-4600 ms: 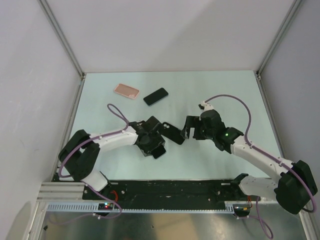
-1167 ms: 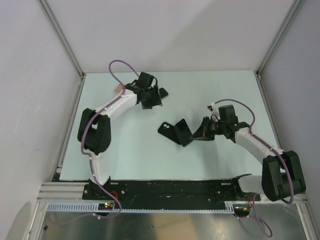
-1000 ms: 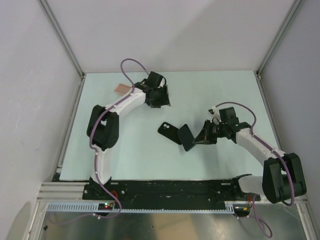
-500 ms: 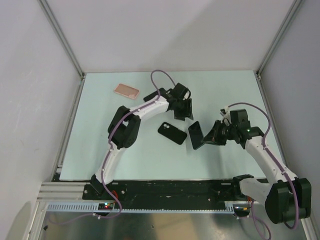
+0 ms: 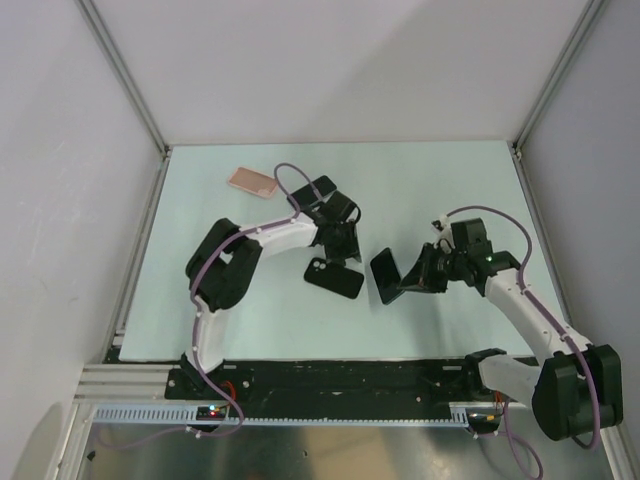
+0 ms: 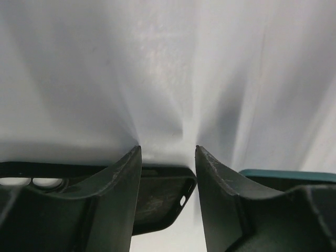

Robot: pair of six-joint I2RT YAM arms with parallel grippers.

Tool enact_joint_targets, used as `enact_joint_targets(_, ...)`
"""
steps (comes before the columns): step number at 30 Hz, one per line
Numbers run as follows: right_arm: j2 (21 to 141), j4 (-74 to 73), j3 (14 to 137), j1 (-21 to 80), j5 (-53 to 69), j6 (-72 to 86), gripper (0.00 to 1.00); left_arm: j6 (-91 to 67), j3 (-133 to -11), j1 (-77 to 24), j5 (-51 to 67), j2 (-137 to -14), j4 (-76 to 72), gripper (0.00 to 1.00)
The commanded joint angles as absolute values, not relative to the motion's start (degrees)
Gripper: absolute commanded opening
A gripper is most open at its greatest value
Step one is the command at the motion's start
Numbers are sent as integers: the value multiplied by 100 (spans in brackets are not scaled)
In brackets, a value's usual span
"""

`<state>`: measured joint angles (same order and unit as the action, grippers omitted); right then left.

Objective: Put the phone into the phone case

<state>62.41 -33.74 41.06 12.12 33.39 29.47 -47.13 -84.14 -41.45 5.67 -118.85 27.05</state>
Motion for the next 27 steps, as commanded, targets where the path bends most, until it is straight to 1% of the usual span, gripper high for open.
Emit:
enact_joint_targets(1, 6314, -2941, 4306, 1512, 3539, 2986, 0, -4943, -7770, -4159, 359, -11295, 2496, 51)
enact_joint_targets(8, 6131, -3153, 4248, 1720, 3539, 2907, 0, -4455, -7418, -4199, 622, -10813, 2422, 52)
enact_joint_targets(12, 6051, -3255, 4239, 1833, 3679, 2861, 0, -4053, -7426, -4194, 865, -10640, 2443, 53)
enact_joint_targets(14, 6059, -3321, 4239, 1974, 3629, 2831, 0, -3839, -7468, -4191, 1086, -10625, 2452, 55)
enact_joint_targets(18, 5968, -3408, 4213, 2147, 3509, 2876, 0, -3516, -7719, -4187, 1659, -10863, 2530, 57)
enact_joint_targets(27, 5365, -3918, 4150, 1949, 3123, 2858, 0, -3682, -8581, -4238, 1721, -11506, 2561, 58)
